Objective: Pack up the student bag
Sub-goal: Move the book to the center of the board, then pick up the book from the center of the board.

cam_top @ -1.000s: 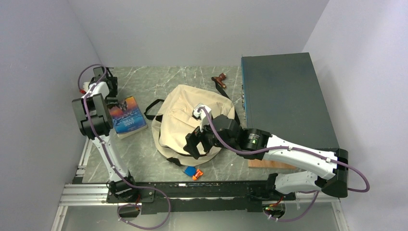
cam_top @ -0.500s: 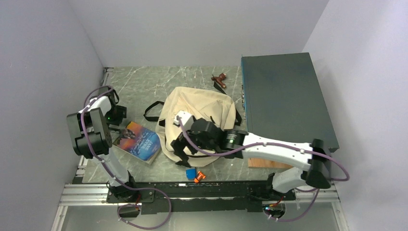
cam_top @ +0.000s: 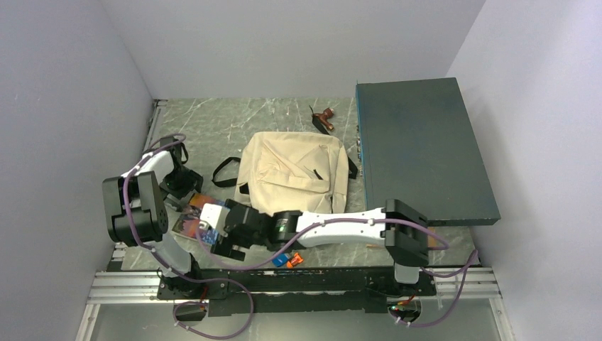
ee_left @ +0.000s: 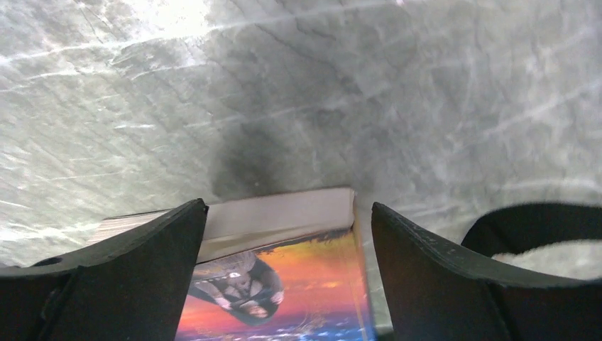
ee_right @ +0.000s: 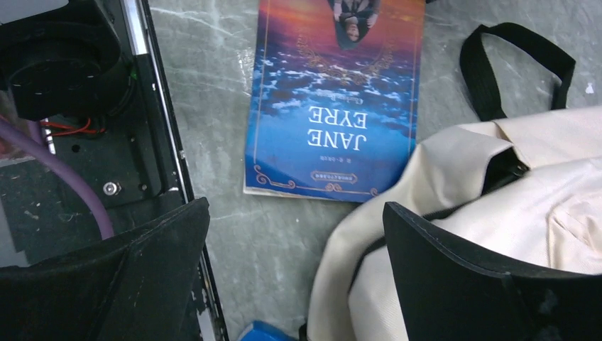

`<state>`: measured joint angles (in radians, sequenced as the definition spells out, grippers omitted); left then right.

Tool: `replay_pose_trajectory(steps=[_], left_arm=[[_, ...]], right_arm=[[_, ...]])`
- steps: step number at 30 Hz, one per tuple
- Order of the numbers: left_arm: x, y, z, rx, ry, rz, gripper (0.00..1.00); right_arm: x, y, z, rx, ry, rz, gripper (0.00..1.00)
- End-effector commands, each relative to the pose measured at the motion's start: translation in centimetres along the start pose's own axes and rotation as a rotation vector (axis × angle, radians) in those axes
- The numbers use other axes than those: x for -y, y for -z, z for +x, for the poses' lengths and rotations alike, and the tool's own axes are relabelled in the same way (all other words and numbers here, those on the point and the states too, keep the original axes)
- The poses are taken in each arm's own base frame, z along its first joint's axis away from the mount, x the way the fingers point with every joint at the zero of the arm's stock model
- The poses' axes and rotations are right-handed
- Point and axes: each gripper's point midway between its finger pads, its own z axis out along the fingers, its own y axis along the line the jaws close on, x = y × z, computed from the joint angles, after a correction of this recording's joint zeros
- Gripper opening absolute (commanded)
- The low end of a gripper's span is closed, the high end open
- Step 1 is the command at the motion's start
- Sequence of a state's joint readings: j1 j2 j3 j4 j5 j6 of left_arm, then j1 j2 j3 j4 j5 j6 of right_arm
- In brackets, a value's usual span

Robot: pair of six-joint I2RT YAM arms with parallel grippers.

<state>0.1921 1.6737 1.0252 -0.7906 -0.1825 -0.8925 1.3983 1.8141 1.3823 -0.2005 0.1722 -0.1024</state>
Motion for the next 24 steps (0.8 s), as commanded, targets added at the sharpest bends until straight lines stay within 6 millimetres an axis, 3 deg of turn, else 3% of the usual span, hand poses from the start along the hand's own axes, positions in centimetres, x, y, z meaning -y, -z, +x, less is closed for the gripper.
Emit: replay_pose_trajectory(steps=[1,4,10,16,21,24], left_arm=[[-0.4,2.1,0.8,0.008,-0.17,0.069,0.87],[-0.2,2.4,0.7,0.017,-0.216,0.102,0.78],[-0.1,3.1,-0.1,0.088,-0.258,0.142,0.77],[-0.5,2.2,-0.3,0.08,-0.316,0.108,0.8],[-0.4,2.7,-2.3,0.08,-0.417,0.092,0.85],[0.5,2.5,-1.7,0.04,-0.467,0.188,0.86]], right_arm=[[0.5,-1.2,-1.9,0.047,-0.021,0.125,0.8],[0.5,-2.3,-0.6,0.032,-0.083,0.18,0.62],[1.7,-3.8,1.2,0.005,-0.199,0.323,0.34],[1.3,-5.2,1.5,0.011,-0.215,0.319,0.27],[0.0,-5.8,3.9,-0.027,-0.246,0.278,0.18],[-0.4,-5.3,5.4,-0.034,-0.282,0.267,0.17]])
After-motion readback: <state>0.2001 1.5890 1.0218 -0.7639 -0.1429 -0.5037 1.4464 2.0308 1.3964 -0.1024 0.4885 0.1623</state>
